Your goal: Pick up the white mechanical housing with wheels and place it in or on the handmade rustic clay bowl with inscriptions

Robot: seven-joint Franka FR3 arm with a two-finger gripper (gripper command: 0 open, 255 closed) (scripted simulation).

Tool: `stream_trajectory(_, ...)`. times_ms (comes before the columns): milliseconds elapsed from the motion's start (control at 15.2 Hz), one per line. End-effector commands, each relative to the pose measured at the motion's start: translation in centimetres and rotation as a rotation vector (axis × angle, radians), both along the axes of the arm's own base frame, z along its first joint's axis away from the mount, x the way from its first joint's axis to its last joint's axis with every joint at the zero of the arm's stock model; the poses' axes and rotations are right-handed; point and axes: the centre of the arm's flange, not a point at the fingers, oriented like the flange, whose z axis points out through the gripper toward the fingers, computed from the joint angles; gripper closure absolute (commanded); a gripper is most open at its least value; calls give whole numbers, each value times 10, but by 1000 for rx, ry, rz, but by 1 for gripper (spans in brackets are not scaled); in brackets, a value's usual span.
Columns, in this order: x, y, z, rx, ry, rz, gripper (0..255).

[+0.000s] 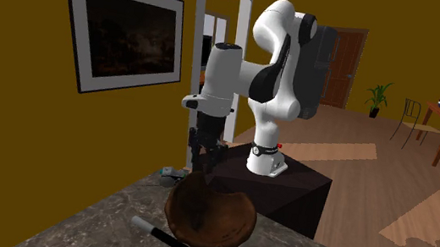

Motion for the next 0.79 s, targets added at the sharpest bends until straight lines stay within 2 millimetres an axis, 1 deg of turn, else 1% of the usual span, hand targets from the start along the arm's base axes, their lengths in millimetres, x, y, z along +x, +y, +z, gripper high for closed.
stream_trajectory(0,0,0,0,0,0,0,255)
stream_trajectory(528,0,0,0,0,0,0,255)
stream_trajectory(594,0,0,0,0,0,0,0)
stream_trajectory(726,18,-33,0,135,-27,-76,0)
